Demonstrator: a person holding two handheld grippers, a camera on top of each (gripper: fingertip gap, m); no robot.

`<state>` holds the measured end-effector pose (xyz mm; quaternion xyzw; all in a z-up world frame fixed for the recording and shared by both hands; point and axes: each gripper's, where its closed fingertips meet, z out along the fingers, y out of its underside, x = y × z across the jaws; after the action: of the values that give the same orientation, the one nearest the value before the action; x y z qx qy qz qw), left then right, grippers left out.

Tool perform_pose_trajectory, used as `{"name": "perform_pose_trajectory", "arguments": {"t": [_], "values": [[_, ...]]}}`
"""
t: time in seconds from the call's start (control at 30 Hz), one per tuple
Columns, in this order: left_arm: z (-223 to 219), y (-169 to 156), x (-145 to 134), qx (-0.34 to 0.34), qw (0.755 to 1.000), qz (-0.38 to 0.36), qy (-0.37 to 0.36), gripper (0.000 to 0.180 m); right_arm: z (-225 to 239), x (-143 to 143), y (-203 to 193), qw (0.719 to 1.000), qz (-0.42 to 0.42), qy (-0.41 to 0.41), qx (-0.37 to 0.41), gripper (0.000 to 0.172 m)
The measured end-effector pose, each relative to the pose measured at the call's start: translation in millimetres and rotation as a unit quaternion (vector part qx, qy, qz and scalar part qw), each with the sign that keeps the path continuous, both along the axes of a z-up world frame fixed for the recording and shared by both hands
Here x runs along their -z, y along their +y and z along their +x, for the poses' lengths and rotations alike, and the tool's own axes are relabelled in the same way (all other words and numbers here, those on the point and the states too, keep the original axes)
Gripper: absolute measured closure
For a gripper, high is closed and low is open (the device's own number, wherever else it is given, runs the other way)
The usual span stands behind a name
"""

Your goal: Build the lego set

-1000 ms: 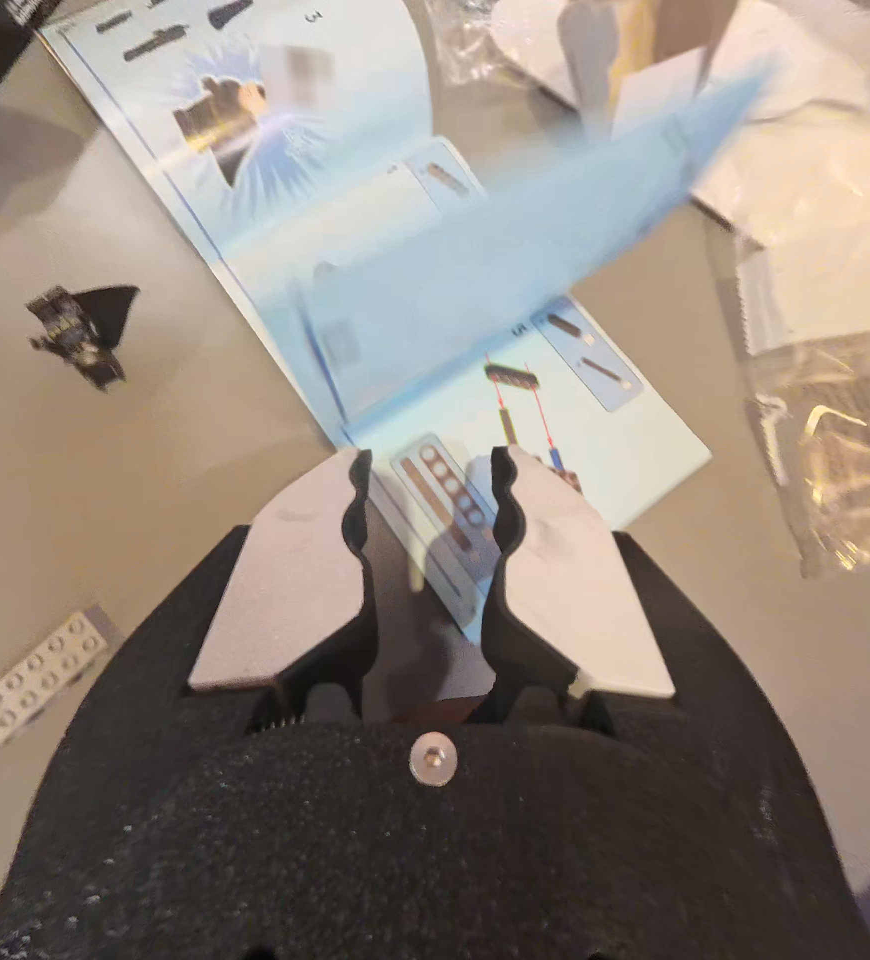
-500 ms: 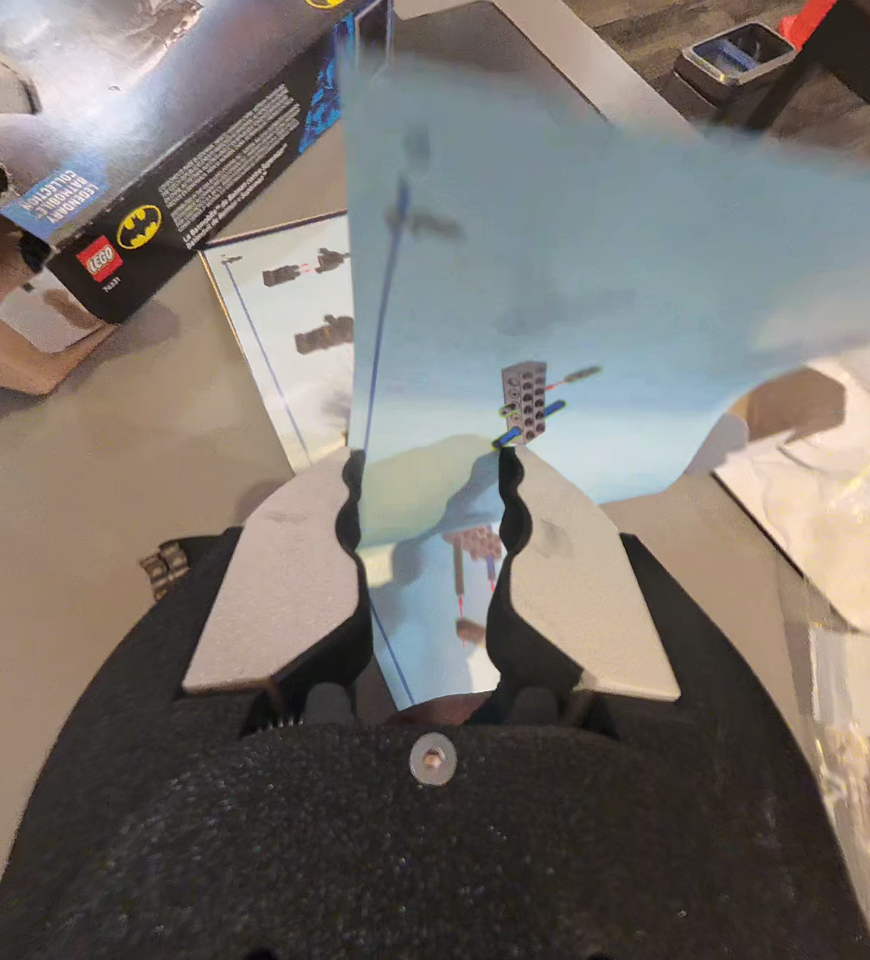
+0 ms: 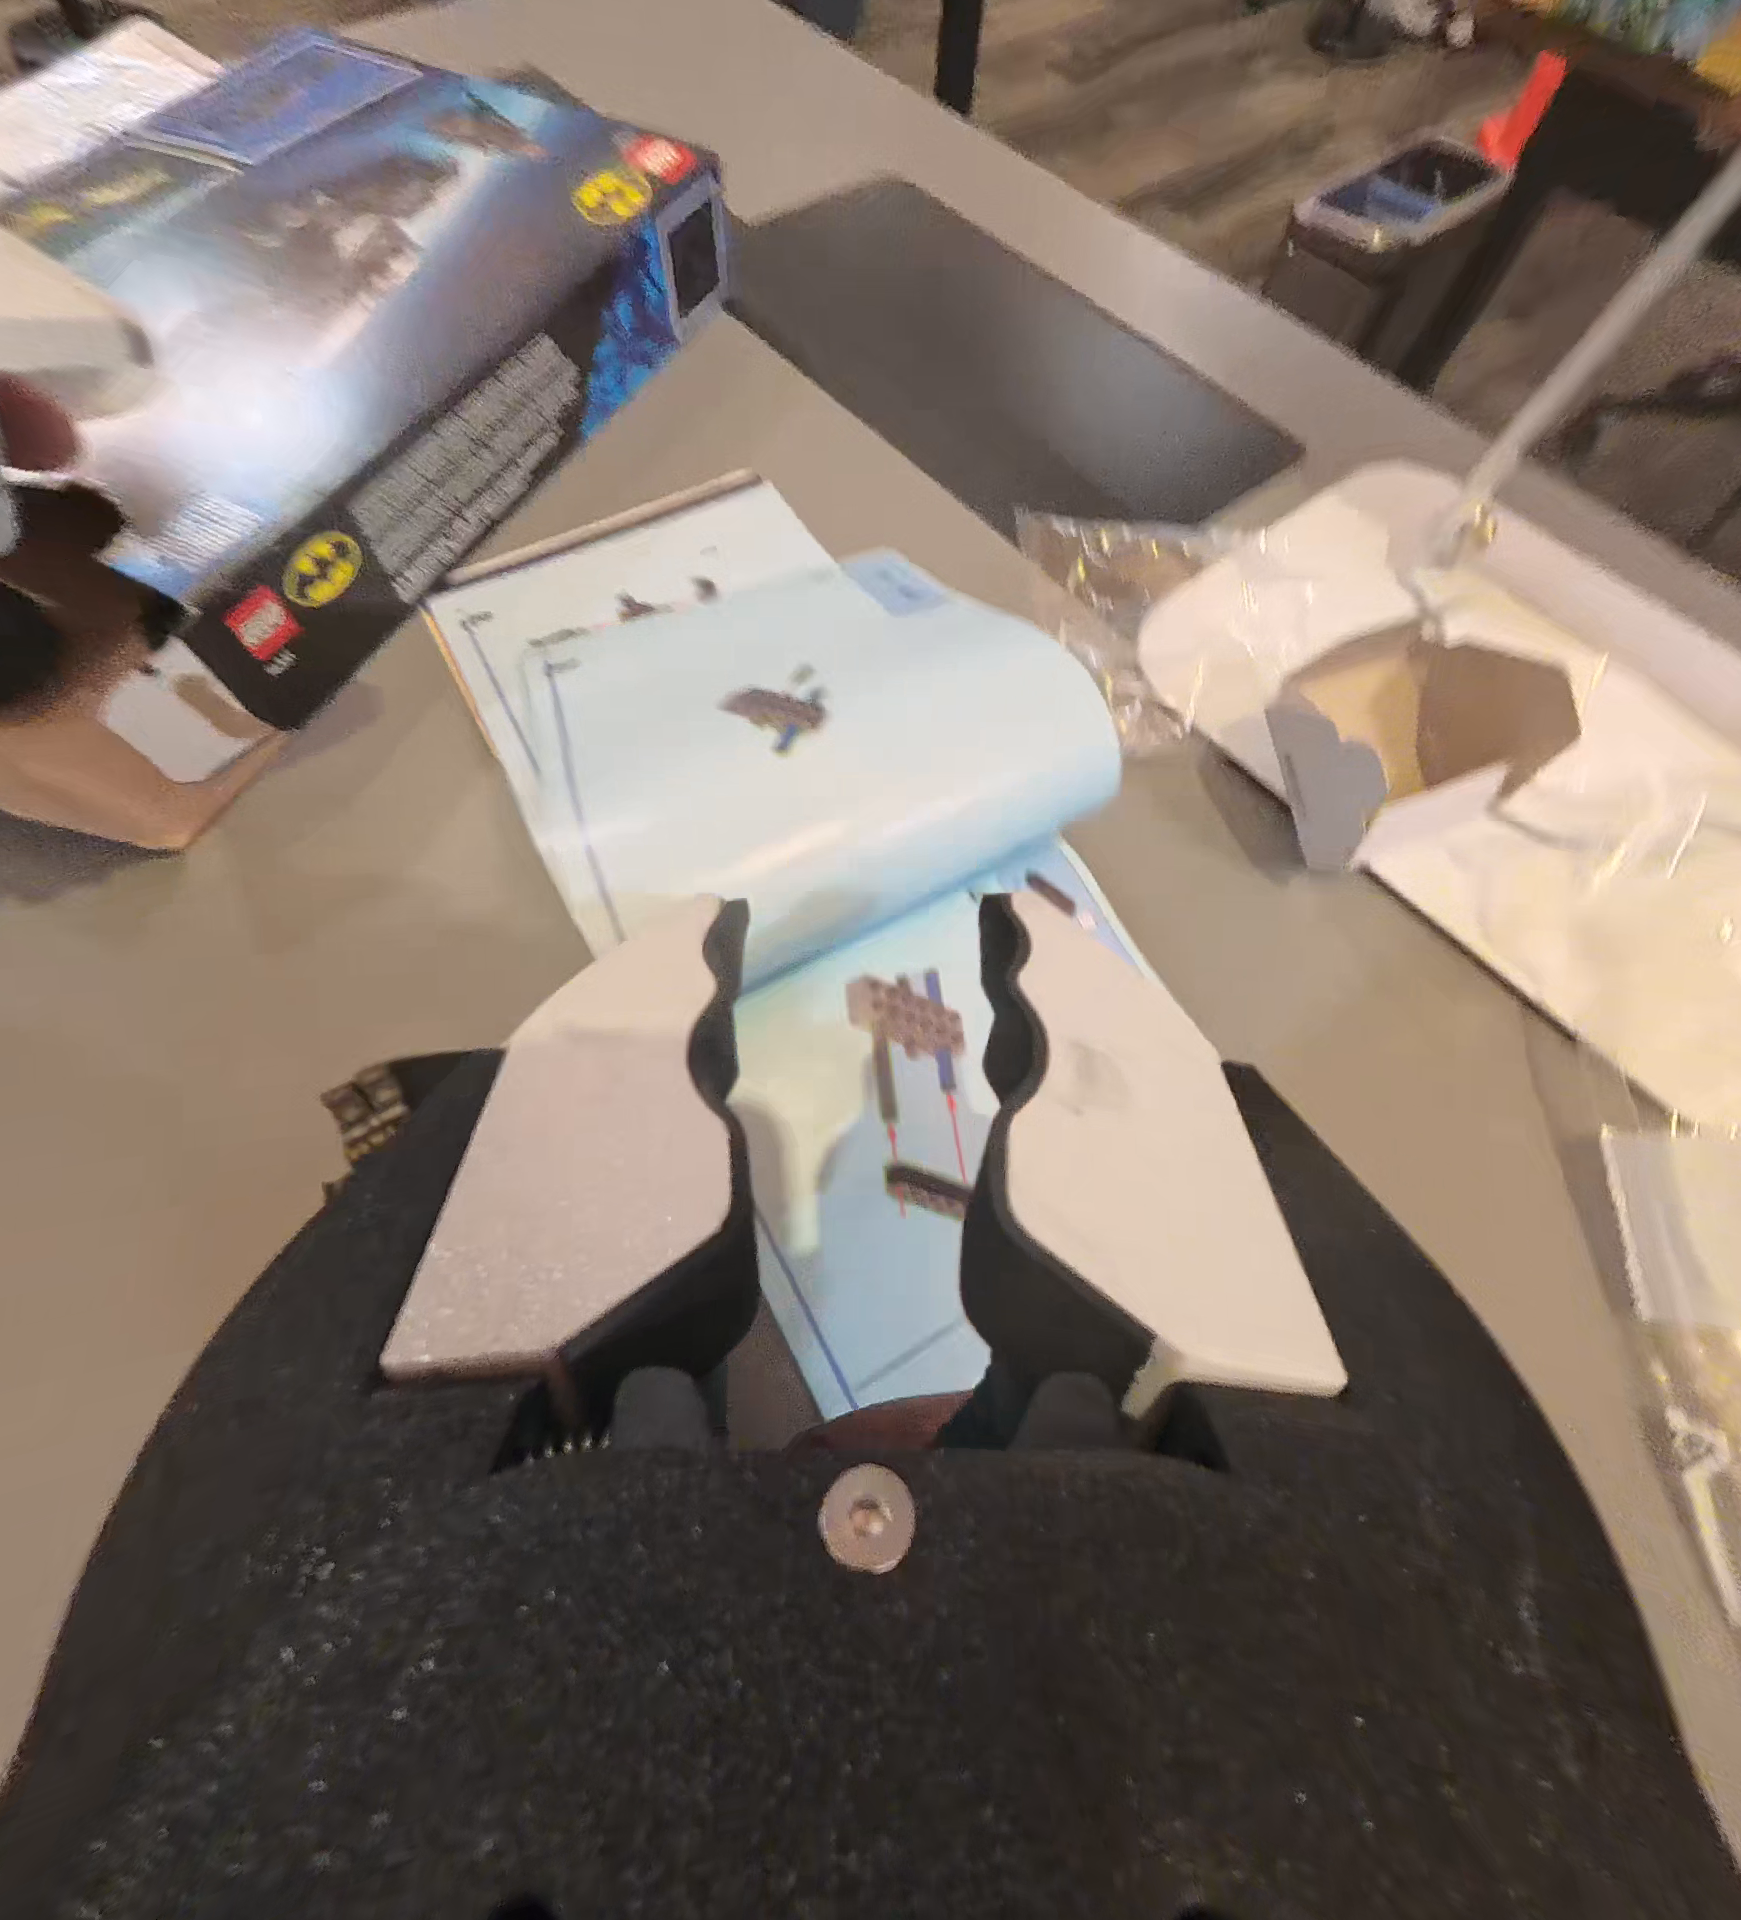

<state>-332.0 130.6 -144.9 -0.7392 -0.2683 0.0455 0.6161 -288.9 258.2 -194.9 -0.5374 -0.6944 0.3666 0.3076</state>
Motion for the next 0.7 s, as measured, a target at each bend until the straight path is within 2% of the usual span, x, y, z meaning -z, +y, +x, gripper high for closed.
{"name": "perform_pose_trajectory", "arguments": {"t": [0.1,0.23,0.4,0.7], "values": [[1.4,3.3,5.1,0.002,1.0,-0.01,0.006,0.18,0.2,24.1,15.2,0.998,0.017,-0.048,0.026,0.13],[0.4,5.3,11.3,-0.004,1.0,-0.021,0.02,0.18,-11.7,35.3,2.9,0.995,0.064,-0.074,0.004,0.131],[-4.9,3.7,14.9,-0.021,0.999,-0.029,0.038,0.18,-33.4,32.0,-16.1,0.988,0.136,-0.066,-0.023,0.13],[-7.9,0.9,11.6,-0.025,0.999,-0.016,0.032,0.18,-33.4,26.4,-20.2,0.988,0.145,-0.042,-0.024,0.13]]}}
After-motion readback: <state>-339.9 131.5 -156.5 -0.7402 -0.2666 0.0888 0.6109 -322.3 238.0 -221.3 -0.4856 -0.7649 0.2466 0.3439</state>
